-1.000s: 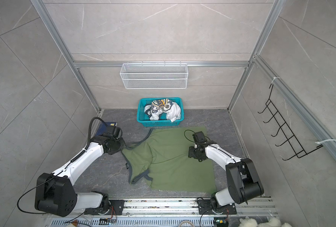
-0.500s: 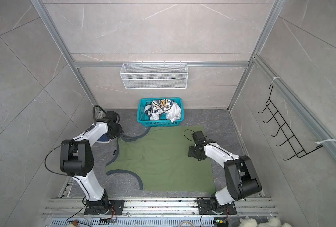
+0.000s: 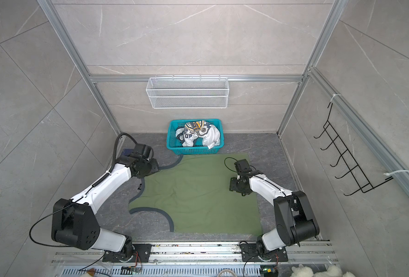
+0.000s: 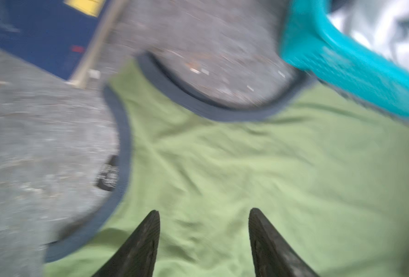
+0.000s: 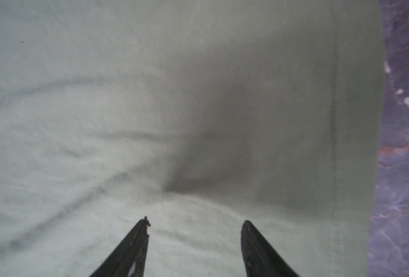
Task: Fold and stack tank tops
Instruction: Smooth out the tank top at the center of the table.
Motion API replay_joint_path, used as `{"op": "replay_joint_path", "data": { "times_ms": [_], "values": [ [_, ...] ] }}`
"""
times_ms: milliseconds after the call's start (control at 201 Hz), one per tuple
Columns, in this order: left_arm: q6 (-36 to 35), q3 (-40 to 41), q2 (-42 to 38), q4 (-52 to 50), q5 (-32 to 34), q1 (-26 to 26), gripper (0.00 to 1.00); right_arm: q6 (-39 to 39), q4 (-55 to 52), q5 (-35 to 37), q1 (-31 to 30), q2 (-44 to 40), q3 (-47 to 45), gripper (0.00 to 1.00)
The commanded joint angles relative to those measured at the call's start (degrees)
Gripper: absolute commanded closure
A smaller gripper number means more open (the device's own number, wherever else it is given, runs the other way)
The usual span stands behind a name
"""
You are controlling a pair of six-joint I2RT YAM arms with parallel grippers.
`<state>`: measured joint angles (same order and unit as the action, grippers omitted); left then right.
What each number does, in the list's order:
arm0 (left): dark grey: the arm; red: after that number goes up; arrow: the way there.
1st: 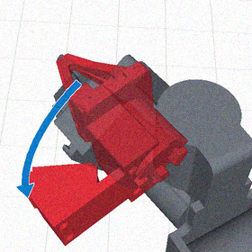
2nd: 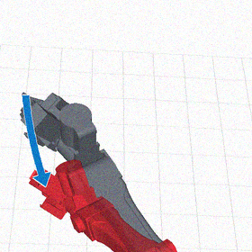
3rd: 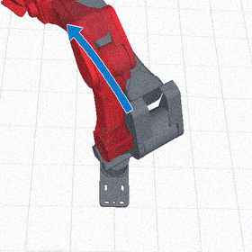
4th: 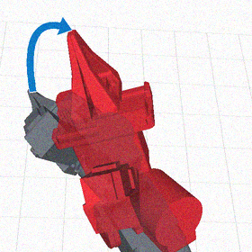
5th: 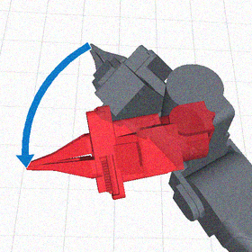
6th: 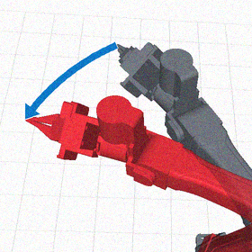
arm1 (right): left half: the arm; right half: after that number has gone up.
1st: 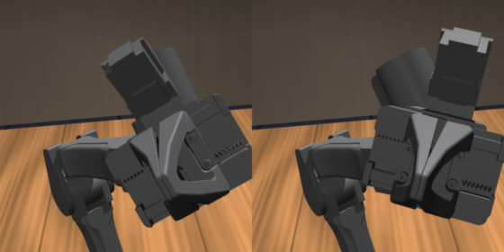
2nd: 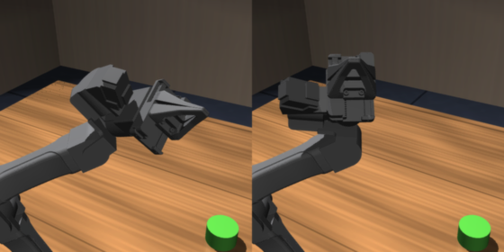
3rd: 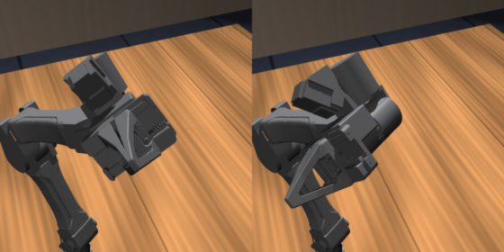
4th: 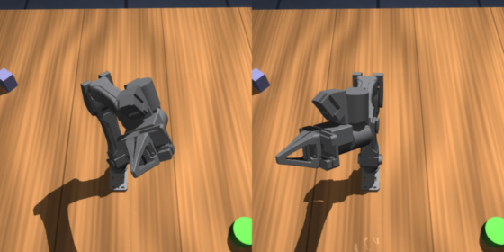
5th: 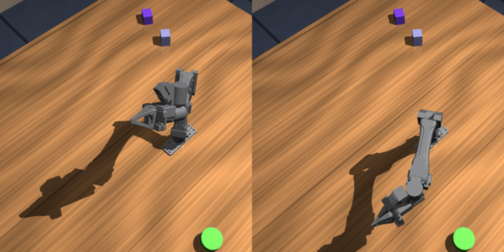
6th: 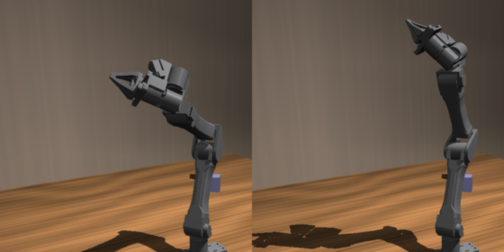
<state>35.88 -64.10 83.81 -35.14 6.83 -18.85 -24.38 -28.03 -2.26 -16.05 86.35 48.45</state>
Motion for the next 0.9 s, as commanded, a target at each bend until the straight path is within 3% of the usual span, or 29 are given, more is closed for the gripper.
{"op": "replay_joint_path", "data": {
  "times_ms": [0,174,448,483,547,677,712,891],
  "values": [
    [3.50,6.58,0.29,4.26,-3.67,-1.44,0.38,-1.00,0.33,-2.62,0.14,-1.09,0.58,0.36],
    [4.34,15.95,-1.45,11.01,-5.86,-1.23,0.35,-2.13,1.42,-4.77,0.12,-0.66,-1.41,0.30],
    [5.26,28.66,-4.35,15.87,-7.21,-0.10,0.34,-4.52,0.70,-4.39,2.83,-0.86,-4.24,0.30],
    [5.30,29.95,-5.30,15.58,-7.14,0.08,0.33,-4.78,0.65,-4.84,4.19,-1.04,-4.79,0.21],
    [5.56,32.00,-7.37,15.09,-8.25,0.20,0.33,-4.65,0.19,-5.47,5.92,-1.26,-5.32,0.19],
    [8.92,34.72,-14.48,8.77,-8.16,0.14,0.34,-4.33,-1.56,-3.04,6.46,-2.50,-5.73,0.08],
    [10.25,36.27,-16.94,7.19,-7.36,0.13,0.34,-4.49,-1.87,-2.89,6.47,-3.00,-6.12,0.01],
    [15.07,44.37,-30.85,3.81,-6.19,0.09,0.34,-5.80,-1.40,-4.27,6.47,-5.75,-9.04,0.01]
  ]
}}
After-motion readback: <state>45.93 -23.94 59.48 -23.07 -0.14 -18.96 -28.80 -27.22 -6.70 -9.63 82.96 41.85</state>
